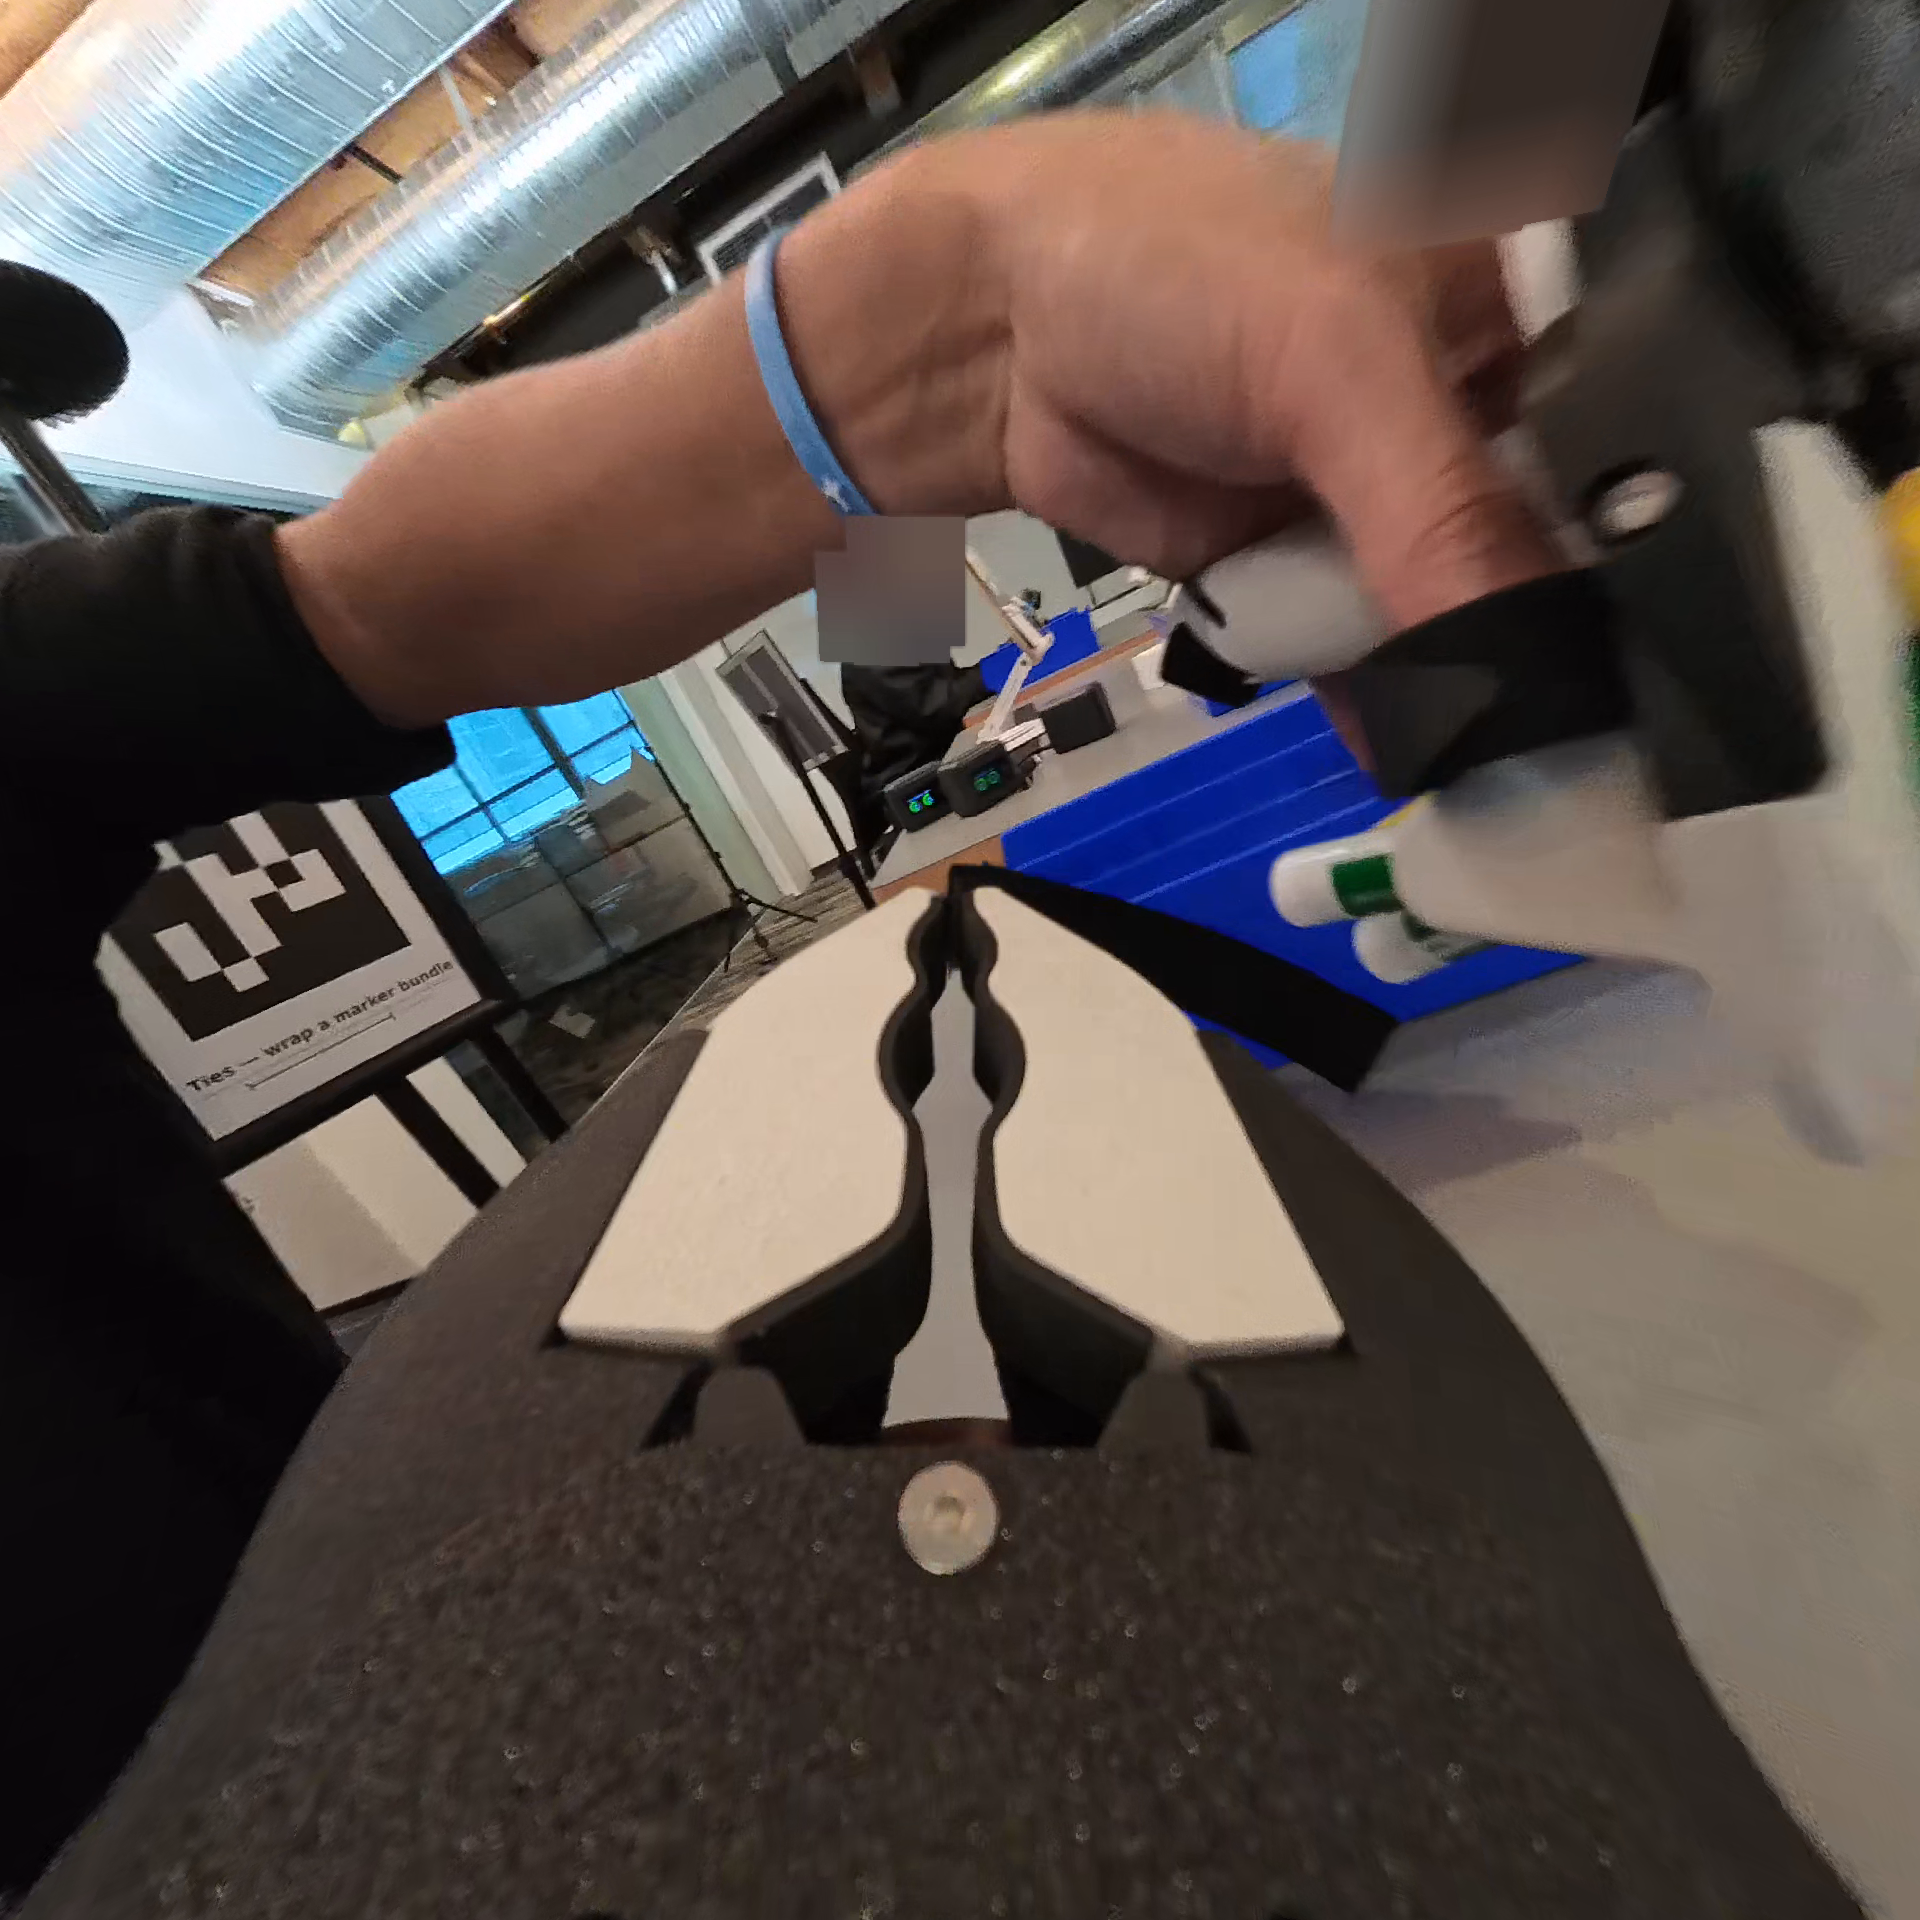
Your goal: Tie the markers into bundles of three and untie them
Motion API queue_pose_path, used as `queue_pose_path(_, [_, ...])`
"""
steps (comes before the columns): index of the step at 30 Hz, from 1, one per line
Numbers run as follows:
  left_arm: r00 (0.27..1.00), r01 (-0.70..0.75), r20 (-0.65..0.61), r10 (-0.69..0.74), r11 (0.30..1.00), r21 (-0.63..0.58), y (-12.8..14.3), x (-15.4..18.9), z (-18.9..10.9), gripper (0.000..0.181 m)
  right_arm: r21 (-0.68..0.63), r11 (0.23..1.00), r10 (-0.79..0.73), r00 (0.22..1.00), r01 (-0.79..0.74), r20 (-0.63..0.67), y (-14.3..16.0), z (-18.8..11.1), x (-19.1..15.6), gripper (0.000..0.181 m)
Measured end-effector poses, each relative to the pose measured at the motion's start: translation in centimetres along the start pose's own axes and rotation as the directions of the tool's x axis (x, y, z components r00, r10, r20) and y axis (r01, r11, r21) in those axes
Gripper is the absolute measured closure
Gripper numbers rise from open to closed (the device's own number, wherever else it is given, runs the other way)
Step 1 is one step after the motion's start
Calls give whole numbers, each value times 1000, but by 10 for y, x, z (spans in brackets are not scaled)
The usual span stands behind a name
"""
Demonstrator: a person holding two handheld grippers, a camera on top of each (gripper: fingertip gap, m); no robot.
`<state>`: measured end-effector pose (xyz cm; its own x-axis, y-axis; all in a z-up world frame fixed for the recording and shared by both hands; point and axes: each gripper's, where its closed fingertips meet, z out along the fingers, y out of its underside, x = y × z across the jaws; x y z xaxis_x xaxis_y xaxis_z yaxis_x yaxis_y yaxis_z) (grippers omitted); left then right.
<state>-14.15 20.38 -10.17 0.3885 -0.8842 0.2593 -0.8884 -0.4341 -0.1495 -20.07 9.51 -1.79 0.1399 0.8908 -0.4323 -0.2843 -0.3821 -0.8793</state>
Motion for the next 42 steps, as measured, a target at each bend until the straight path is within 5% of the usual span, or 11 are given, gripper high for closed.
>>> queue_pose_path(6, [998, 32, -57, -30, 999, 24, -10, 17, 4, 142, 157, 983, -86, 994, 94, -62, -22, 30, 0, 180])
queue_pose_path(12, [1000, 4, -16, -3, 1000, 31, -13, 18, 3, 142, 227, 934, -191, 921, 277, -339, -32, 14, 23, 180])
queue_pose_path(17, [1000, 19, -14, -19, 999, 49, -18, 14, -3, 142, 274, 922, -143, 899, 273, -413, -34, 0, 27, 180])
queue_pose_path(30, [999, 21, -26, -20, 999, 47, -23, 20, -3, 142, 306, 930, -70, 916, 203, -394, -24, 3, 26, 179])
queue_pose_path(42, [999, 14, -31, -13, 999, 36, -23, 25, -3, 142, 460, 882, 120, 898, 99, -423, -25, -30, 52, 180])
